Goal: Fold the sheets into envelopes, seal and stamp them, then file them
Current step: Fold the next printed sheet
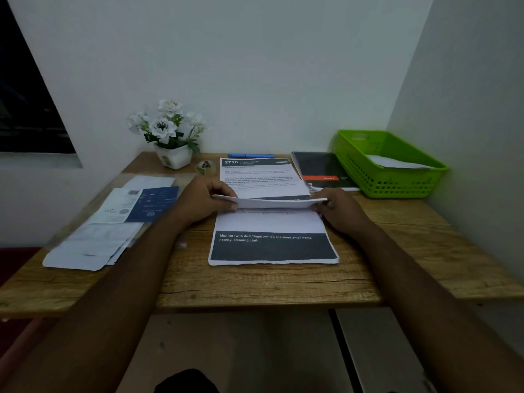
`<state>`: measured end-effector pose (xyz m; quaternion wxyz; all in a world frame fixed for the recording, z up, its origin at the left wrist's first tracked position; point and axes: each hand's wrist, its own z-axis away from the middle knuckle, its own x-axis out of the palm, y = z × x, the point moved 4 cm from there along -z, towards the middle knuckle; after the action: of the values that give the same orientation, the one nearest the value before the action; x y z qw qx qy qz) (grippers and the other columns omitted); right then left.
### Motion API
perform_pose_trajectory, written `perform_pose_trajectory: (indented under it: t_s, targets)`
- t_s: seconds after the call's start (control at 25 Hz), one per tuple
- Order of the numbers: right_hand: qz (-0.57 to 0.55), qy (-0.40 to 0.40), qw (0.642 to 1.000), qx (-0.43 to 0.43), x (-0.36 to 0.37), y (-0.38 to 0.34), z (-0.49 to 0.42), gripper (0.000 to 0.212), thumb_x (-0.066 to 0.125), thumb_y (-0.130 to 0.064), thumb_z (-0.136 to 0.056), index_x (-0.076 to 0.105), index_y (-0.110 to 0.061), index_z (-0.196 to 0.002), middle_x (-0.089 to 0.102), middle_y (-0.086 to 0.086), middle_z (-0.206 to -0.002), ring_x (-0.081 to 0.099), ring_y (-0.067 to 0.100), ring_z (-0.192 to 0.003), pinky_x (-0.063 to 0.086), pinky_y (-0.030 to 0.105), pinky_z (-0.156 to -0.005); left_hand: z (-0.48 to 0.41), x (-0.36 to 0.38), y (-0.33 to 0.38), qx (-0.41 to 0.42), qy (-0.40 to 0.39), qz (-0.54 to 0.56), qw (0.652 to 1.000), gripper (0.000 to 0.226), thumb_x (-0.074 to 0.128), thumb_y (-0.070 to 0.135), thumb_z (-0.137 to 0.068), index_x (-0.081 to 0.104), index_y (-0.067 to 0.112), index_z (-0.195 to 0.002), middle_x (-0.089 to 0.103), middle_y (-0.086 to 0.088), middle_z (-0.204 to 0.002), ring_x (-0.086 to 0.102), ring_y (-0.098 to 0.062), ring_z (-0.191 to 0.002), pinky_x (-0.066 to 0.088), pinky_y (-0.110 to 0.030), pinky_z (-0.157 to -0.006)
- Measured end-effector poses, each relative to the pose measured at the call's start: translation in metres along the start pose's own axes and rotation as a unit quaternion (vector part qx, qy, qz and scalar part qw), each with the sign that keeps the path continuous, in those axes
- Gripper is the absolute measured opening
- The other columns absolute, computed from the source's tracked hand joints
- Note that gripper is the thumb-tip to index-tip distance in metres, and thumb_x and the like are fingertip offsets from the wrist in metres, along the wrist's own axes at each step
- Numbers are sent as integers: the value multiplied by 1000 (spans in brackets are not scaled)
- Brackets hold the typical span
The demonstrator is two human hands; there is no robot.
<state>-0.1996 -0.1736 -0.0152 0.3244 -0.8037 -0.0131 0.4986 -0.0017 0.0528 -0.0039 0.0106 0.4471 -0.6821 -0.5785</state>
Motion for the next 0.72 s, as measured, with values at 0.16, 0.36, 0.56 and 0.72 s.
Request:
perform_pose_trajectory:
  t_s: [0.16,0.36,0.56,0.72]
  targets:
    - [3,-1,999,-33,-3,-2,1,46,62,-4,-86,55,-42,-62,54,-19,-75,55,14,-80,36,28,-70,1,3,-1,-18,-45,-1,999,24,84,5,-64,74,25,-73,74,11,-77,66,0,-74,49,-10,-68]
    - [-27,-23,997,-65,-3,3,2,49,52,15,-79,79,-23,-91,61,-11,-85,59,16,-84,45,33,-72,5,2,2,-26,-79,49,995,35,85,7,-58,75,17,-90,74,0,-94,68,-9,-88,54,-18,-81]
    - [-63,-26,997,-31,-4,1,4,48,48,7,-87,76,-32,-92,61,0,-100,58,20,-96,46,37,-86,9,5,5,-47,-164,74,983,48,80,16,-59,69,16,-106,74,-3,-101,68,-10,-91,52,-15,-77]
    - [-71,-35,997,-4,-6,-6,7,39,48,-14,-88,71,-45,-81,61,-5,-100,57,17,-98,45,41,-87,8,6,6,-50,-134,31,989,37,81,11,-67,72,19,-102,74,0,-97,67,-3,-85,49,-10,-74]
